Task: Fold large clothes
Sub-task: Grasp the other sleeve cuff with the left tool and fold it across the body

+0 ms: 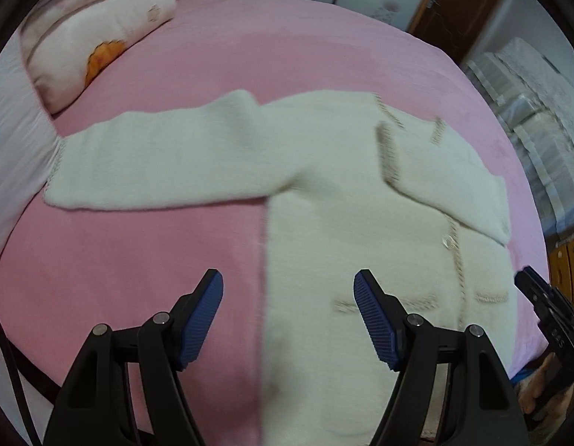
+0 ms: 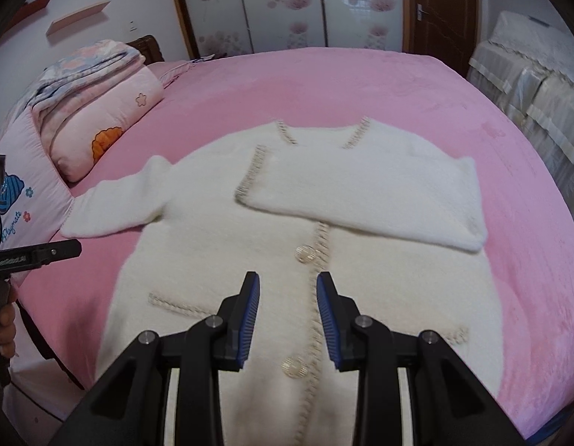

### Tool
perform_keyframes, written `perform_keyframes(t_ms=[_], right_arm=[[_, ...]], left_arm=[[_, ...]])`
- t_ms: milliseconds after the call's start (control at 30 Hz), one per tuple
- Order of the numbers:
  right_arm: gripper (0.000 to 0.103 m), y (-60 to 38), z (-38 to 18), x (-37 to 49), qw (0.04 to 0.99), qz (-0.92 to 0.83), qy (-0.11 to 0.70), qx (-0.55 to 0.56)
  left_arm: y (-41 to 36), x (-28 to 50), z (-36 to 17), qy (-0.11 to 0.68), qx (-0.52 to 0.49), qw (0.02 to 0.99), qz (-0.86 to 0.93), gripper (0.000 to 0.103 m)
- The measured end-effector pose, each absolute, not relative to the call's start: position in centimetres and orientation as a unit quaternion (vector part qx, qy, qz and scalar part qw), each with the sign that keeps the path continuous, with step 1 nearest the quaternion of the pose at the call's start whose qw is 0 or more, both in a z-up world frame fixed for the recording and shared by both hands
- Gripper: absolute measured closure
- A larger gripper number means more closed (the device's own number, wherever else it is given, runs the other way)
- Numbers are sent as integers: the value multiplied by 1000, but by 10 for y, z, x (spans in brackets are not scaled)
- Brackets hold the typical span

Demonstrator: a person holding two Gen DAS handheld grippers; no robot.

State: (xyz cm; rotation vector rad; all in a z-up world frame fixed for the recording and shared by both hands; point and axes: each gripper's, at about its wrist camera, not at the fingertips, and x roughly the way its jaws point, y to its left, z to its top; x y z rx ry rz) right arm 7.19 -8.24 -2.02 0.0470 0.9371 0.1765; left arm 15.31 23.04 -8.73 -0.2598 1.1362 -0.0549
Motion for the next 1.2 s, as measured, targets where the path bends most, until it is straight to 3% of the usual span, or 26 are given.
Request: perform_keyframes(t_ms=[300, 500, 700, 900, 933, 1000, 1033, 1067, 1200], right_arm=[[71, 13, -17, 110, 886, 112, 449, -13], [71, 74, -23, 134, 886, 141, 440, -34], [71, 112, -44, 146, 877, 158, 454, -30], [71, 128, -68, 145, 863, 164, 477, -27], [71, 129, -71, 144, 861, 165, 480, -29], [71, 130, -74, 142, 861, 163, 481, -35], [71, 130, -75, 140, 861, 162, 481, -37], [71, 128, -76, 139, 860, 160, 482, -37], [71, 114, -75, 131, 863, 151, 481, -31]], left_arm=[[388, 203, -157, 517, -313, 796, 17, 32], [465, 217, -201, 508, -381, 767, 94, 32], [501, 224, -241, 518, -449, 720, 110, 31], [486, 240, -247, 523, -398, 744, 121, 28], [482, 244, -244, 520, -375, 756, 131, 32], [471, 252, -235, 513, -315, 783, 156, 74], [467, 254, -230, 507, -299, 791, 165, 84], [465, 255, -227, 500, -296, 796, 171, 91], [452, 252, -211, 482, -267, 813, 187, 95]])
